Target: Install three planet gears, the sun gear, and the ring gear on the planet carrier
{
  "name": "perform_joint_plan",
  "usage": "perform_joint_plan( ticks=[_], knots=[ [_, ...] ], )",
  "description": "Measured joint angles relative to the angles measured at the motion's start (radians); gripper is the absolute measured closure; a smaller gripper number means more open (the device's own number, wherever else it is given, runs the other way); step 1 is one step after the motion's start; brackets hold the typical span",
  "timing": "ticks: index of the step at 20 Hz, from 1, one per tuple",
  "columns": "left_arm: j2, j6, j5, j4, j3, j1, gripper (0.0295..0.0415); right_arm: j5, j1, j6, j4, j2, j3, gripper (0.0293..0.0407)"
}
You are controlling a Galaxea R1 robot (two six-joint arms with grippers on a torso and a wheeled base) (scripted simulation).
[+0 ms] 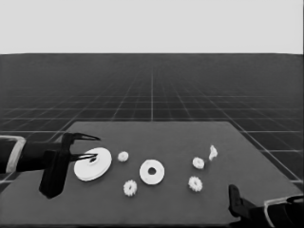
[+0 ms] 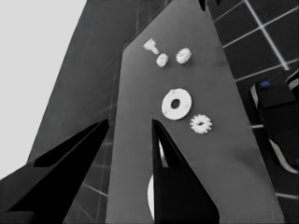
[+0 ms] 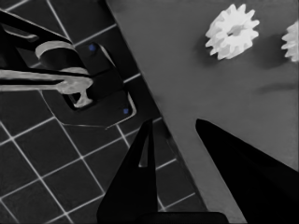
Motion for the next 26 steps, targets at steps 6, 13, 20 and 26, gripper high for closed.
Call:
perform_joint_plan(
  ticks=[6,13,20,26],
  knots=[
    [0.581,-0.983,0.785,0.416,-0.392,0.304,0.0308,0.001,-0.009,0.0,0.006,0.001,0.001,0.0317],
    [0.993,-1.279,0.801,-0.182,-1.38,0.314,0.0326,0.0,-0.006,0.0,0.001,0.0,-0.003,0.0315],
    [1.081,-1.185,0.682,-0.085,-1.601,0.483,0.0326,0.0,-0.006,0.0,0.0,0.0,-0.003,0.0315],
    [1.085,-1.179,0.677,-0.083,-1.614,0.485,0.0395,0.0,-0.006,0.0,0.0,0.0,-0.003,0.0315]
  ],
)
